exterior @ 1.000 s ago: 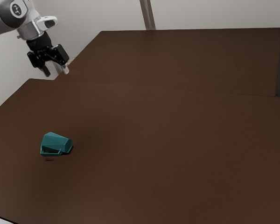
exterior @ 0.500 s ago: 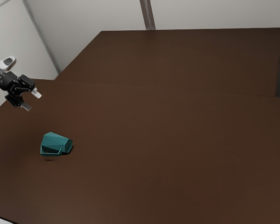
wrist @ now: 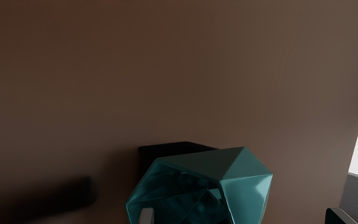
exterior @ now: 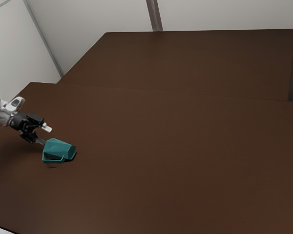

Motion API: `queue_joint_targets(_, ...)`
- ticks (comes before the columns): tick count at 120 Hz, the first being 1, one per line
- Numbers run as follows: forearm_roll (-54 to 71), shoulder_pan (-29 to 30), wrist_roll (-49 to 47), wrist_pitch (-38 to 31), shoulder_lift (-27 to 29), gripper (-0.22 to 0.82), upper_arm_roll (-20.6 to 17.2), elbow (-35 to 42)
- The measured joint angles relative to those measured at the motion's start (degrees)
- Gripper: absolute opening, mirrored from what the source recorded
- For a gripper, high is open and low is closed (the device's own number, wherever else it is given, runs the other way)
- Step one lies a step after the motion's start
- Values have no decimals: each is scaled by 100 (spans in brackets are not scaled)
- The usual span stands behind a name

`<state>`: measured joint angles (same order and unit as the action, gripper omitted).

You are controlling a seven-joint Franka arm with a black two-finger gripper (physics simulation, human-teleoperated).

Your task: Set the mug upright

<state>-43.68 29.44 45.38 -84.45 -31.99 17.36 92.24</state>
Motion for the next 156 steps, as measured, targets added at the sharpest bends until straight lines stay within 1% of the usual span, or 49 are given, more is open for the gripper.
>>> queue_joint_targets(19,-336,0,313,-216,-8,60,-26,317)
queue_joint_targets(32,-508,1,511,-188,0,60,-31,425)
queue_joint_targets(36,-542,1,566,-153,2,55,-31,439)
queue_joint_targets(57,-655,1,808,49,20,18,-43,604)
queue_joint_targets(66,-705,-5,893,109,24,6,-54,675)
queue_joint_targets(72,-727,-7,943,139,36,0,-56,691)
queue_joint_targets(88,-755,-13,1062,210,108,-8,-63,664)
queue_joint_targets(96,-761,-22,1113,236,129,-13,-126,657)
queue_joint_targets(116,-771,-30,1218,289,268,-15,-227,660)
queue_joint_targets(128,-755,-121,1263,334,580,-15,-285,693)
queue_joint_targets(140,-514,-589,1260,280,1020,-15,-315,699)
queue_joint_targets(156,399,-1440,1067,-88,1589,-15,-321,692)
